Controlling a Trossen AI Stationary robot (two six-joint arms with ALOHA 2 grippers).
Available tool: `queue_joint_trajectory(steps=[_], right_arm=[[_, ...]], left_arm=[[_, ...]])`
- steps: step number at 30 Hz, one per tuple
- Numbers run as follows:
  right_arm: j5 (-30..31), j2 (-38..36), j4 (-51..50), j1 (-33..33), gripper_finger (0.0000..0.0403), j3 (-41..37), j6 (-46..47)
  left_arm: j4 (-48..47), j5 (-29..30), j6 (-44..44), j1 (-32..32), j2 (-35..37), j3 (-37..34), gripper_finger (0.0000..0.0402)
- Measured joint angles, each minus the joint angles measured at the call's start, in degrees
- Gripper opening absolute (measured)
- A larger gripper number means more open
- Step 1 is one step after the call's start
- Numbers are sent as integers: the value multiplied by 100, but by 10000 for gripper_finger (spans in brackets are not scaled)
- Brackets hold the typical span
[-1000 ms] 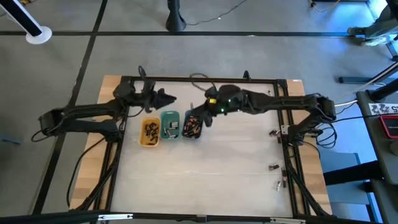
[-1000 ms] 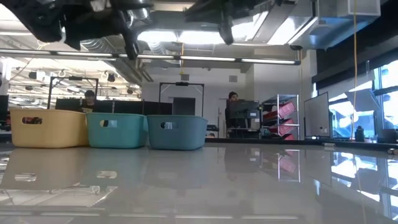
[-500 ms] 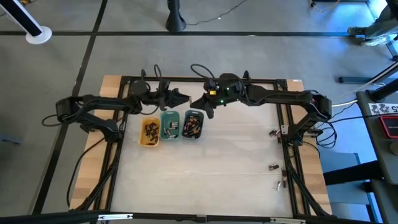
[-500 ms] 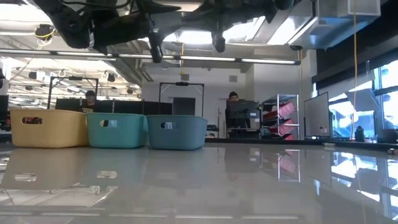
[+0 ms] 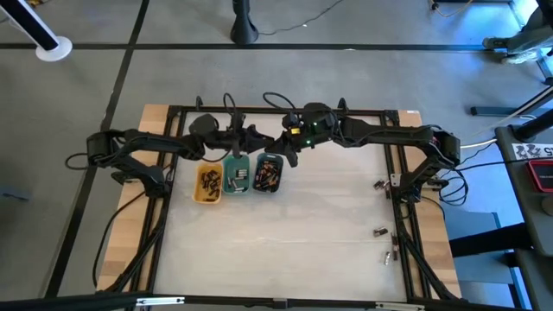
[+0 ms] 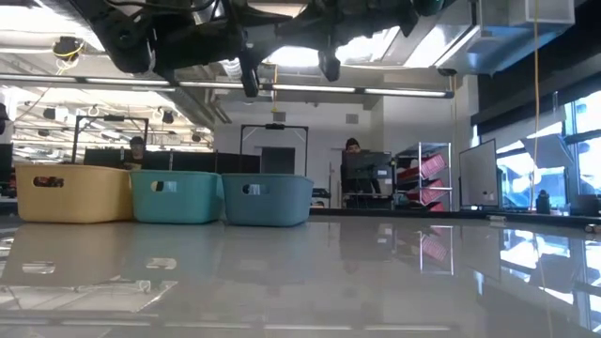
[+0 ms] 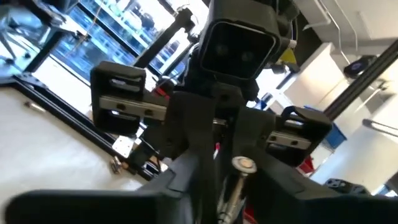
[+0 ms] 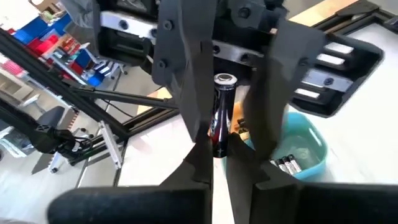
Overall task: Sort batteries
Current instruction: Put the silver battery into the green bin
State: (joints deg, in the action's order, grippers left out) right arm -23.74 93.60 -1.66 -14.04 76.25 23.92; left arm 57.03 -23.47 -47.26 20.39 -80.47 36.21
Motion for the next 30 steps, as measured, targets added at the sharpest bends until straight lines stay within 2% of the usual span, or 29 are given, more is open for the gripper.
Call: queue_joint_trajectory(steps=[5, 16, 19, 25, 30], right_arm=[[-3, 0, 2, 2, 20, 0, 26], [28, -9, 6, 0, 31, 0, 0], [76, -9, 8, -1, 64, -2, -46], [10, -54, -288, -179, 161, 0, -45], [-200, -276, -839, -504, 216, 0, -73]], left_arm=[[14, 160, 458, -138, 2, 0, 20], [16, 446, 577, -224, 9, 0, 20], [11, 474, 559, -220, 9, 0, 20], [-102, 482, 554, -194, 38, 0, 20], [-1085, 451, 771, -10, 383, -2, 20]])
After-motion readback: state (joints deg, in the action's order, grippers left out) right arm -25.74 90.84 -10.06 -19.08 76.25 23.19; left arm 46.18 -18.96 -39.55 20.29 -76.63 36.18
